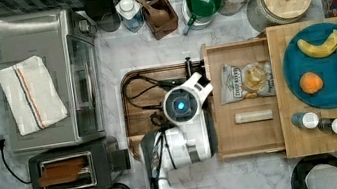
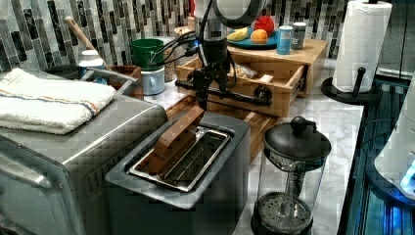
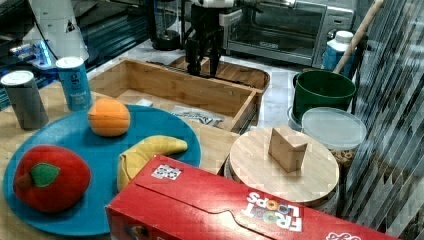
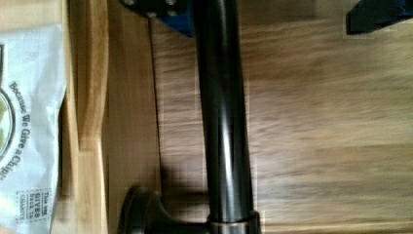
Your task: Open the drawer.
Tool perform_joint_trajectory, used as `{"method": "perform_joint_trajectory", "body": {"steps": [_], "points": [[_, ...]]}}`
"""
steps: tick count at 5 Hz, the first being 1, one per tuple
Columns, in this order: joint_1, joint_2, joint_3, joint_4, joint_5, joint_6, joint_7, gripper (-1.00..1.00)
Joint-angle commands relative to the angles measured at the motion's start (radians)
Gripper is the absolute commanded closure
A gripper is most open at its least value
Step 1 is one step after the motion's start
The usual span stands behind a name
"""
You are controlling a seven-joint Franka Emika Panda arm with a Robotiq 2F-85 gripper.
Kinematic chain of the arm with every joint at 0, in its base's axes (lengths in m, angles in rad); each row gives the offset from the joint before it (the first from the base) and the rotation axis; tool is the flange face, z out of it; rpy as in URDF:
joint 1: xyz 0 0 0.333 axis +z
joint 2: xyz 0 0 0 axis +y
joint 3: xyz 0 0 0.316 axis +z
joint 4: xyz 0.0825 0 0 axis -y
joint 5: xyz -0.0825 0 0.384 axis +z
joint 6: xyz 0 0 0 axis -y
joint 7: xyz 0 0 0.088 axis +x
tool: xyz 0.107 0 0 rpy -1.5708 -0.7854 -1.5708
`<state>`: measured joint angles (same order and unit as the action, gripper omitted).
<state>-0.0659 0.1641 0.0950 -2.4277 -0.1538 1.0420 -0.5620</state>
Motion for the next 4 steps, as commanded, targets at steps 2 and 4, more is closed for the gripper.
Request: {"method": "perform_joint_trajectory", "body": {"steps": [2,4], "points": [[0.101,-0.056,0.08,-0.031,-0.081,0.118,0.165,-1.0],[0.095,-0.056,0.087,-0.031,-0.083,0.118,0.166,-1.0]]}}
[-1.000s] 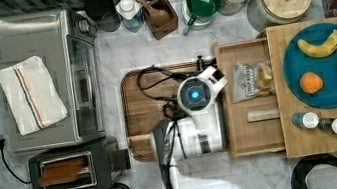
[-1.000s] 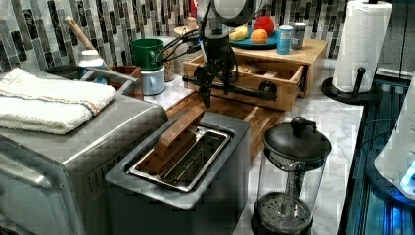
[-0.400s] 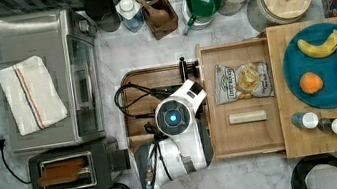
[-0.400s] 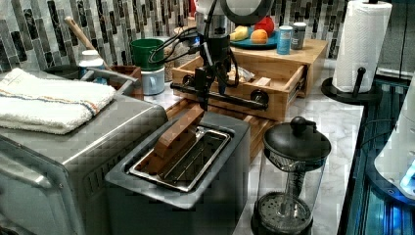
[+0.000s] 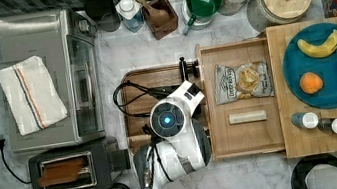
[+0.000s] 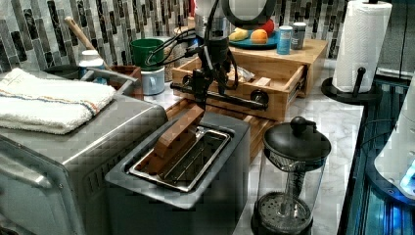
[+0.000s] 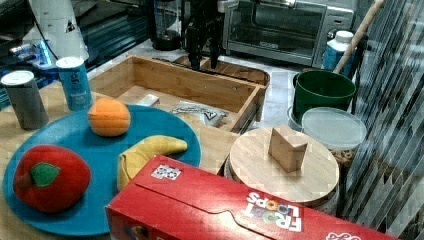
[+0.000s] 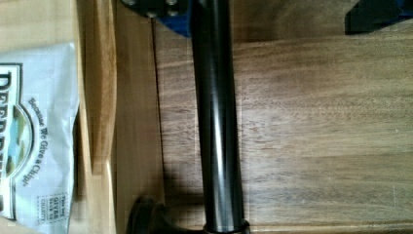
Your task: Open the drawer.
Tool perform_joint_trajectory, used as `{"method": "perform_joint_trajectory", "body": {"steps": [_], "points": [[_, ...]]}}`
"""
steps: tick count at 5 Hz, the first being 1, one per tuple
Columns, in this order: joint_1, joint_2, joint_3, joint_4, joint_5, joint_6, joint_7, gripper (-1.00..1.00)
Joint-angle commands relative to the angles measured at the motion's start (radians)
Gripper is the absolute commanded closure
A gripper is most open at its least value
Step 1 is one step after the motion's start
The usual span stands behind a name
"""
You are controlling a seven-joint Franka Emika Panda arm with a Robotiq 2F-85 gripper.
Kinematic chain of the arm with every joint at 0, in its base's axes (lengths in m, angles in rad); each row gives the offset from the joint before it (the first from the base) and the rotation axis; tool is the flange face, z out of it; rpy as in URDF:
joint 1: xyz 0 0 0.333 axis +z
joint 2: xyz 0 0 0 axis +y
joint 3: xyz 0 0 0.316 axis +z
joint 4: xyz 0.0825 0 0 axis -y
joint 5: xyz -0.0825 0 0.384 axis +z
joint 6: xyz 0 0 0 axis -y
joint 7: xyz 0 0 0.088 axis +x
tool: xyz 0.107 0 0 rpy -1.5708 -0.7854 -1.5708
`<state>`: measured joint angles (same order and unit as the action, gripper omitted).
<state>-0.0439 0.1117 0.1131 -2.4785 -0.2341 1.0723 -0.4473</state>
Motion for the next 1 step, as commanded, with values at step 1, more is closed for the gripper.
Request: {"method": "perform_joint_trajectory", "body": {"steps": [1], "points": [[0.075,-0.003,0.066,0.019,-0.002,0.088,0.051,-1.0]]}}
